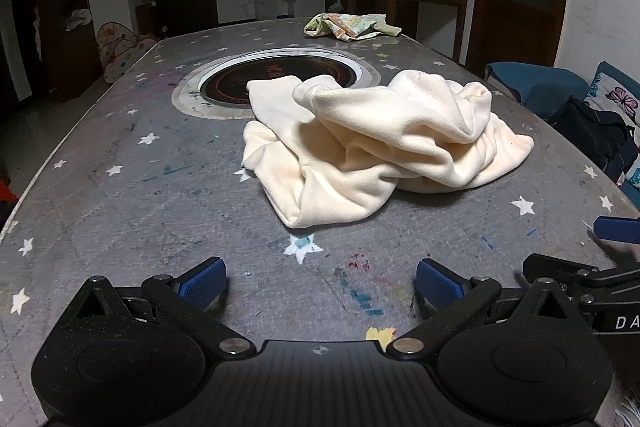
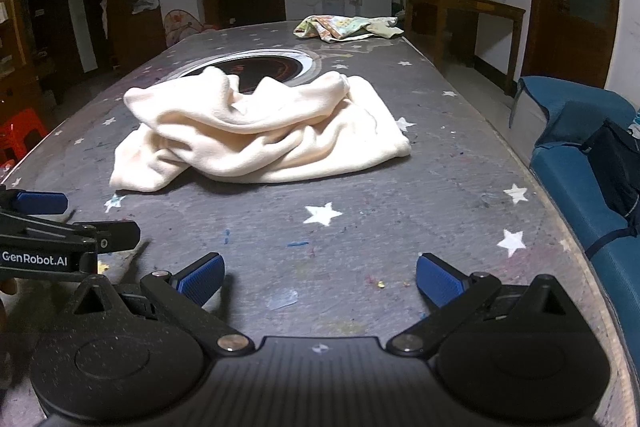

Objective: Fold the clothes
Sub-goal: 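Move both grippers toward the crumpled cream sweatshirt on the table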

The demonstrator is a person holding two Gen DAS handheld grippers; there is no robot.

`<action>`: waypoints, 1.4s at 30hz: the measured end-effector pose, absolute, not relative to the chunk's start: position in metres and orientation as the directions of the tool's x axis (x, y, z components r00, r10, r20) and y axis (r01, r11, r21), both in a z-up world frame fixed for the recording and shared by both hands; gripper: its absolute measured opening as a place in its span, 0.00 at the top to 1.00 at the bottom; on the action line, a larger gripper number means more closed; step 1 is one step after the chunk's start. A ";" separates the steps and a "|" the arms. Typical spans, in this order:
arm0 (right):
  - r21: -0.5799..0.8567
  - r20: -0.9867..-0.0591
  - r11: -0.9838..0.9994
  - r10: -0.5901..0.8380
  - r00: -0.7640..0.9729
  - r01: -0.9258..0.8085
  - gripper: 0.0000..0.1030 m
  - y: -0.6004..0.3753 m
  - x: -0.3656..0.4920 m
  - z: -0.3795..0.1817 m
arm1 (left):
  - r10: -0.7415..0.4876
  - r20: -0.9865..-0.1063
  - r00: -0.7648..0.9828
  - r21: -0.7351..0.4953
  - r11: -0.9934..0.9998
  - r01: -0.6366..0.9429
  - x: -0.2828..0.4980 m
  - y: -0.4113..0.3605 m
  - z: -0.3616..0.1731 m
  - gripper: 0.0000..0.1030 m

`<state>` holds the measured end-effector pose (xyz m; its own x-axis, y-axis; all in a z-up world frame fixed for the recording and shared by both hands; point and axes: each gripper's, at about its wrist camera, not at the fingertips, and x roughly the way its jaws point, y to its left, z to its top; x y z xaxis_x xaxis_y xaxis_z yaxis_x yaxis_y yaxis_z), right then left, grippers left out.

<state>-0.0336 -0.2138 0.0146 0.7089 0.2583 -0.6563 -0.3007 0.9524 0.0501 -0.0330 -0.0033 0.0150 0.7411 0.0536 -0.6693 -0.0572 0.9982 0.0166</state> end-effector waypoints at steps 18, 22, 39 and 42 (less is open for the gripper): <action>0.049 -0.641 0.944 0.280 0.715 -0.326 0.00 -0.206 -0.050 0.026 | 0.056 -0.659 0.750 0.020 0.998 -0.057 -0.049 -0.004 0.027 0.00; 0.047 -0.635 0.943 0.283 0.718 -0.330 0.00 -0.205 -0.053 0.028 | 0.062 -0.657 0.751 0.024 0.998 -0.061 -0.052 -0.004 0.028 0.00; 0.031 -0.614 0.939 0.289 0.734 -0.343 0.00 -0.199 -0.063 0.039 | 0.066 -0.638 0.767 0.017 0.997 -0.072 -0.062 0.002 0.036 0.00; 0.029 -0.609 0.938 0.290 0.738 -0.345 0.00 -0.198 -0.063 0.041 | 0.068 -0.636 0.769 0.020 0.997 -0.071 -0.062 0.002 0.036 0.00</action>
